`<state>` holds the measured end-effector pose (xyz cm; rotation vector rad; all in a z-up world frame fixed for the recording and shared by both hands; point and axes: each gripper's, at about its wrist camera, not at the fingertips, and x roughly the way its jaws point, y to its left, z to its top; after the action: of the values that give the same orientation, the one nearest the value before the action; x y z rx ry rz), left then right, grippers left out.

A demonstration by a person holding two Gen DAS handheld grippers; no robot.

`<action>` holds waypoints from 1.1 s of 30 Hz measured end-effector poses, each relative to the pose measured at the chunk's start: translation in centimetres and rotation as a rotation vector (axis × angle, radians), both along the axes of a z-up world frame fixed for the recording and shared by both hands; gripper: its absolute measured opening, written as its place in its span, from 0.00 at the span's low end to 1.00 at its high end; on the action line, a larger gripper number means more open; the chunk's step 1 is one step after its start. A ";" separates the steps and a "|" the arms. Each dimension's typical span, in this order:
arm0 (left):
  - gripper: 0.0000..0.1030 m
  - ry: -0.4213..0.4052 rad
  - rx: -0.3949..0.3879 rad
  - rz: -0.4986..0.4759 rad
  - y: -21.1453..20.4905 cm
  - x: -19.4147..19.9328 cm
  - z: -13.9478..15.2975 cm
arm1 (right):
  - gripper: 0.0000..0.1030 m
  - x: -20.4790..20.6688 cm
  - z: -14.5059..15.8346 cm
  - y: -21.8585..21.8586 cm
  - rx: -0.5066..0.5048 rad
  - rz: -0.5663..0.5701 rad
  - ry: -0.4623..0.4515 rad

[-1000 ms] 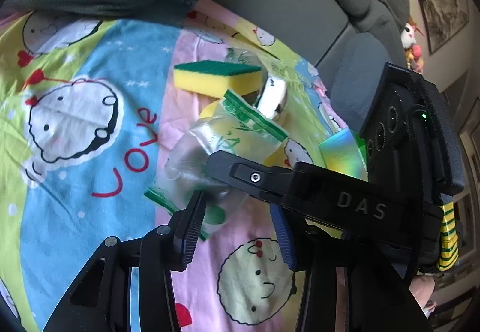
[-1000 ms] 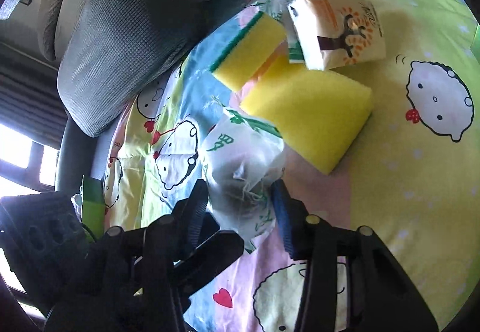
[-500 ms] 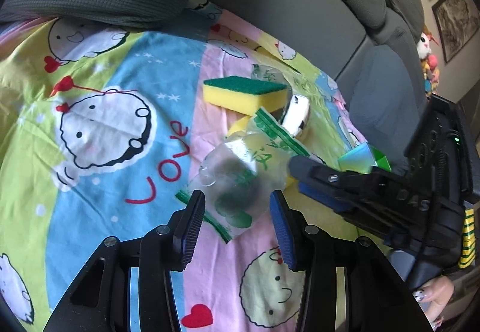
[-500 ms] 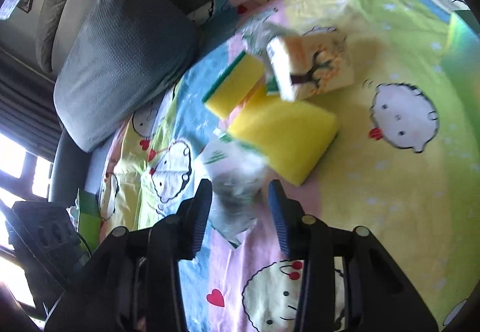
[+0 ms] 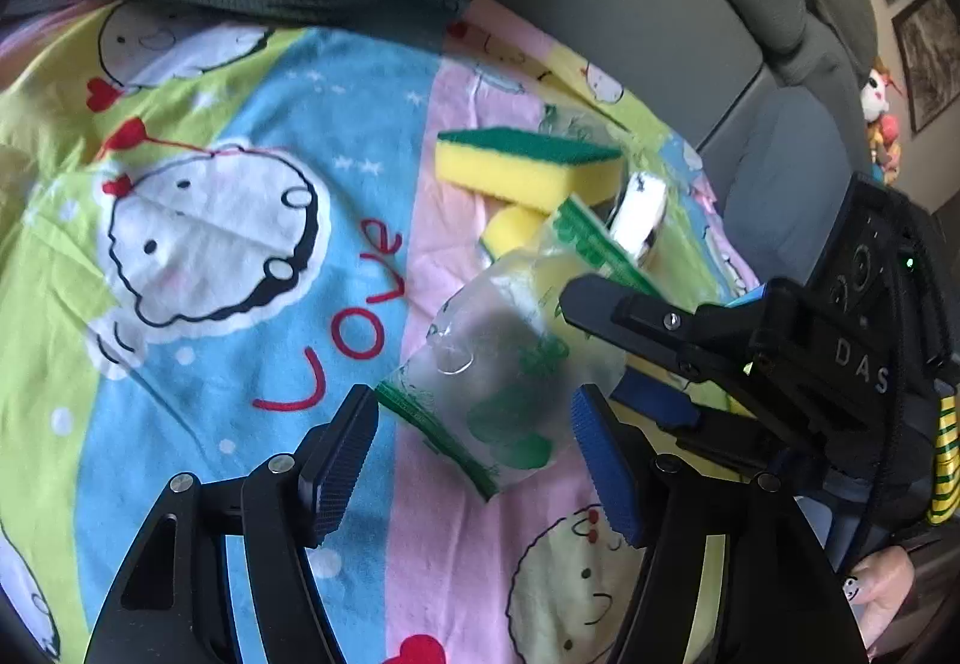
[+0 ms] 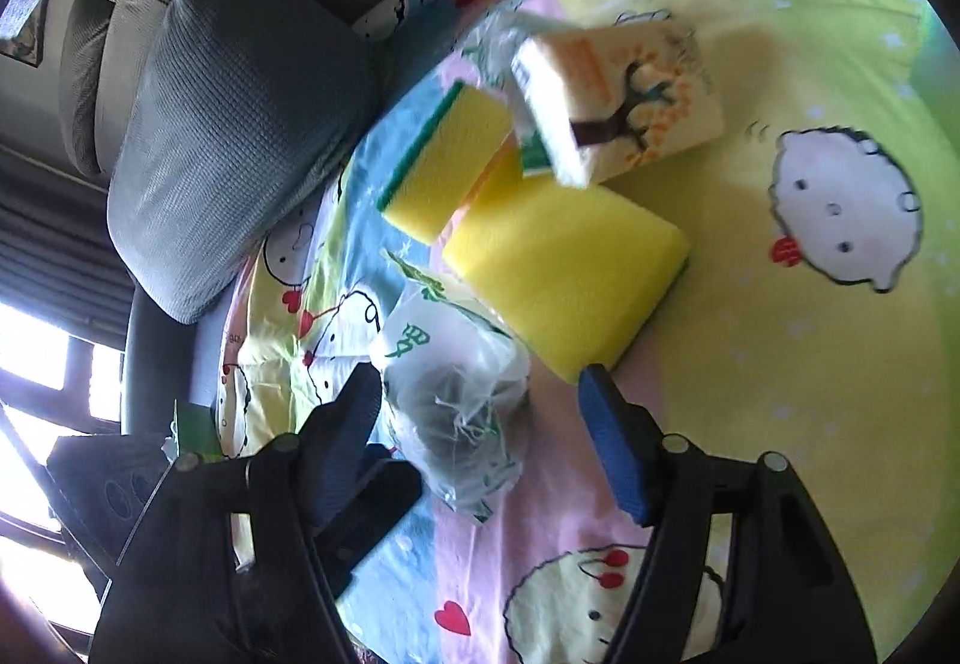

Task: Organize objects
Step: 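Grasp the clear green-printed plastic bag with the right gripper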

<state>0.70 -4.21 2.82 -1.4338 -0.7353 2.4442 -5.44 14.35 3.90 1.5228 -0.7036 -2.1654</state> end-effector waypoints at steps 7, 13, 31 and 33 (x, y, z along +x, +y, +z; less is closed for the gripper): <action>0.62 0.001 0.021 -0.046 0.8 -0.6 -0.5 | 0.48 -0.7 -0.9 -0.9 -0.030 0.025 -0.011; 0.46 0.085 -0.007 -0.095 2.0 0.1 1.3 | 0.41 -0.7 -0.5 -0.7 -0.074 0.035 0.001; 0.53 0.119 -0.027 0.044 -1.3 0.6 2.4 | 0.50 0.9 2.4 2.3 -0.043 -0.055 0.078; 0.71 0.118 0.014 0.019 -1.2 0.4 2.1 | 0.58 0.8 2.3 2.6 -0.040 -0.060 0.074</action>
<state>1.07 -5.36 4.93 -1.2708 -0.7419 2.5068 -4.66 16.91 6.25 1.4109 -0.7722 -2.2250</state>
